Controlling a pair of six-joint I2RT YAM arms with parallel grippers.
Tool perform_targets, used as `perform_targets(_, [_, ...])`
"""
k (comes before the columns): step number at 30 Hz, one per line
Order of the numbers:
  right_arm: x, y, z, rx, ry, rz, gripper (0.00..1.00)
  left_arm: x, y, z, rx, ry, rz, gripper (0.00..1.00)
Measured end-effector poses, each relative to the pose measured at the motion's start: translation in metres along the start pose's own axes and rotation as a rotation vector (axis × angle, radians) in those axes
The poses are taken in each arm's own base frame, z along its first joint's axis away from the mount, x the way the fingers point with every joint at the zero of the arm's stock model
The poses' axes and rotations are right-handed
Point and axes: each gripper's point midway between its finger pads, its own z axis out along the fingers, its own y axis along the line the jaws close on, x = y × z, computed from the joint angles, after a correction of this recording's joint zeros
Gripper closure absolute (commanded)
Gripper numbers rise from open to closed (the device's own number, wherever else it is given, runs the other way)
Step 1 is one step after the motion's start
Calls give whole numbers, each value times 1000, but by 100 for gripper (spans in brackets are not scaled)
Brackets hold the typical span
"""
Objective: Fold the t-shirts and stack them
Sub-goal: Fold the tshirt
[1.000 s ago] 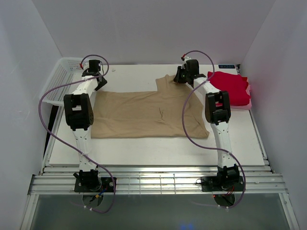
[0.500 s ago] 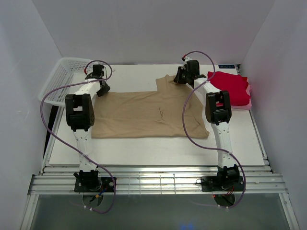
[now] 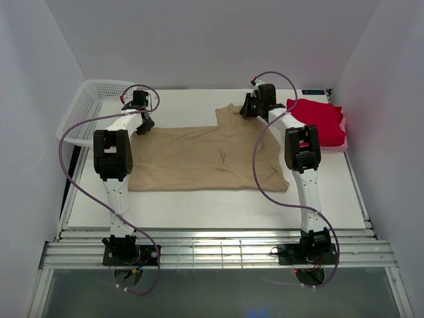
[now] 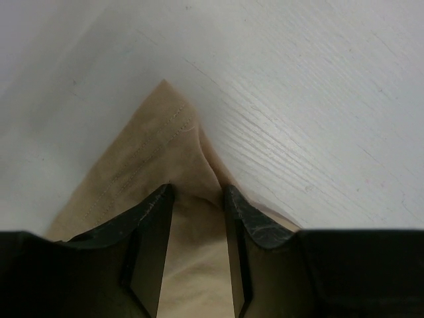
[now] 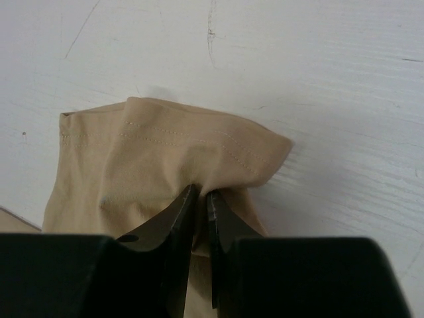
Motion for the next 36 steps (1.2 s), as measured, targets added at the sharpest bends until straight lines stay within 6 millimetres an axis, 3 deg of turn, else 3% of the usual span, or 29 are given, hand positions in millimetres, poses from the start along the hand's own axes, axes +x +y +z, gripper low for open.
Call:
perform_targets(15, [6, 9, -3, -54, 27, -1, 92, -18, 16, 4, -53, -20, -16, 78])
perform_targets(19, [8, 12, -3, -68, 36, 2, 92, -18, 16, 4, -47, -17, -14, 77])
perform_targets(23, [10, 14, -5, -79, 51, 6, 92, -21, 12, 6, -34, -20, -8, 66])
perform_targets(28, [14, 18, -7, -99, 69, 11, 92, -21, 8, 6, -19, -18, -9, 68])
perform_targets(31, [14, 20, -8, -104, 77, 13, 92, -21, 9, 7, -20, -17, -6, 73])
perform_targets(36, [14, 23, -12, -114, 82, 12, 92, -17, 9, 13, -23, -11, 5, 100])
